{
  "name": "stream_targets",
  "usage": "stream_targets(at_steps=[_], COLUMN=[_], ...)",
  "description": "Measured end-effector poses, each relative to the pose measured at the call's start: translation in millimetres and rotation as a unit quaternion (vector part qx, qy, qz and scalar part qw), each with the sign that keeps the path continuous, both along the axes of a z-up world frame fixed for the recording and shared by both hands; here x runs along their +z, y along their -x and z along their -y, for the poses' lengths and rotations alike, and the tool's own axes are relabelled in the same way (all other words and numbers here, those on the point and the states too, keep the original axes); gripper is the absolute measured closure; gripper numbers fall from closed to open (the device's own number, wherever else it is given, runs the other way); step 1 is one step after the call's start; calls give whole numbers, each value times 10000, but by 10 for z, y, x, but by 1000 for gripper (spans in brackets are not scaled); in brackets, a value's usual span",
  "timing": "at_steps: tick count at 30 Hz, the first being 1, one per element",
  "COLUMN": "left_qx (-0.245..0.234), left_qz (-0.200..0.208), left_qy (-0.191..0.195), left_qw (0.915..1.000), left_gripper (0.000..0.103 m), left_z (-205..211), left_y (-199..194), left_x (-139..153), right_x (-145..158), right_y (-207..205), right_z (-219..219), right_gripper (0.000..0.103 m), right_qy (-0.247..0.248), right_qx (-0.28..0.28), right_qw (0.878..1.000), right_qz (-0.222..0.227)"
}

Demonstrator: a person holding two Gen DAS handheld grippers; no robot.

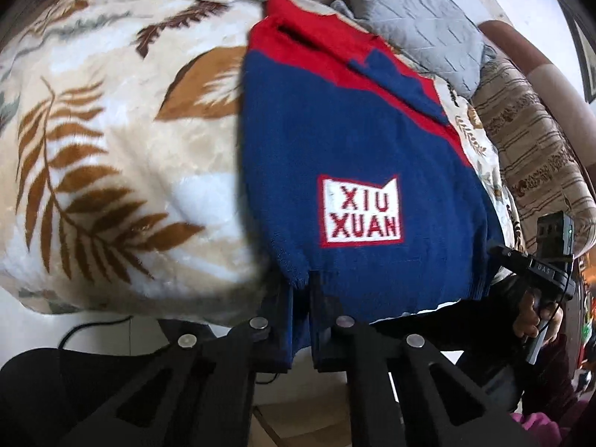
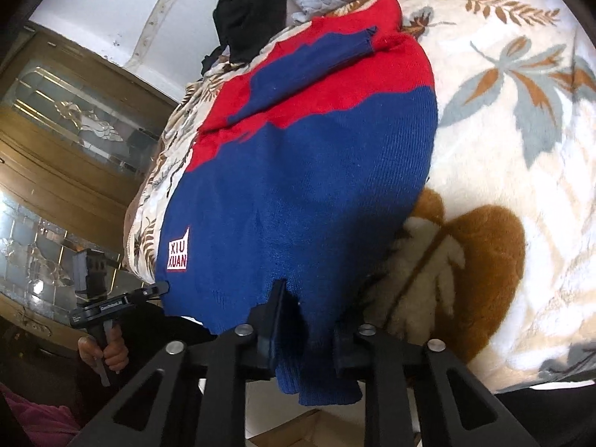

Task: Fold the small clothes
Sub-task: 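Grasp the blue hem with both tools, then lift the hem with both tools and fold it onto the collar, then release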

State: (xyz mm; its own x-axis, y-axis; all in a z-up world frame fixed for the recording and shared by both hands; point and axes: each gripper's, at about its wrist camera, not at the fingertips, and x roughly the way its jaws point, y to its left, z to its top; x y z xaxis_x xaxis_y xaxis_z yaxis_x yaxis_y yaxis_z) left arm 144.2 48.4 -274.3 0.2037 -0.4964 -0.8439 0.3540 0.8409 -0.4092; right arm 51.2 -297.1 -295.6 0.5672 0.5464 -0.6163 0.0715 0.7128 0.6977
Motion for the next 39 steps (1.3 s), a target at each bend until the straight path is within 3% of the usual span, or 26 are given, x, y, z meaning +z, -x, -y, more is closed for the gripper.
stream_targets(at_steps=[5, 6, 7, 9, 10, 14, 15, 19, 21, 24, 29, 39], left_qx=[79, 183, 277, 352, 319, 300, 341, 160, 107, 180, 72, 87], left_qz=[-155, -295, -425, -425, -393, -719, -806, -907, -813, -707, -300, 222], left_qy=[-325, -397, -492, -656, -669, -557, -472, -108, -140, 78, 828, 1262], left_qw=[9993, 9986, 9975, 9963, 9965, 9954, 9950, 9957, 9965, 9973, 9961, 9917], left_gripper=[96, 87, 71, 47, 42, 42, 43, 92, 97, 98, 98, 98], left_z=[9, -22, -47, -61, -50, 7, 1, -12, -17, -86, -216, -58], left_y=[-24, -33, -33, -2, 19, 5, -6, -3, 3, -38, -174, -853], left_x=[-32, -59, -90, -119, -128, -266, -302, -254, -190, -76, 417, 1131], right_x=[105, 100, 82, 57, 46, -8, -22, -53, -29, 83, 382, 936], right_y=[19, 19, 13, 12, 10, -6, -12, -29, -29, -18, -40, -492], right_z=[-27, -19, -13, -11, -10, 11, 11, -33, -59, -96, 45, 340], right_gripper=[84, 84, 84, 83, 80, 77, 76, 71, 71, 85, 87, 88], right_qy=[46, 26, 25, 28, -3, -198, -230, -233, -157, 55, -114, -34], right_qx=[50, 34, 42, 44, 43, -27, -35, 32, 98, 192, 81, -125], right_qw=[9996, 9996, 9998, 9999, 10000, 9997, 9996, 9994, 9997, 9998, 9988, 9955], right_qz=[282, 266, 215, 116, 83, -141, -178, -271, -163, 49, 479, 940])
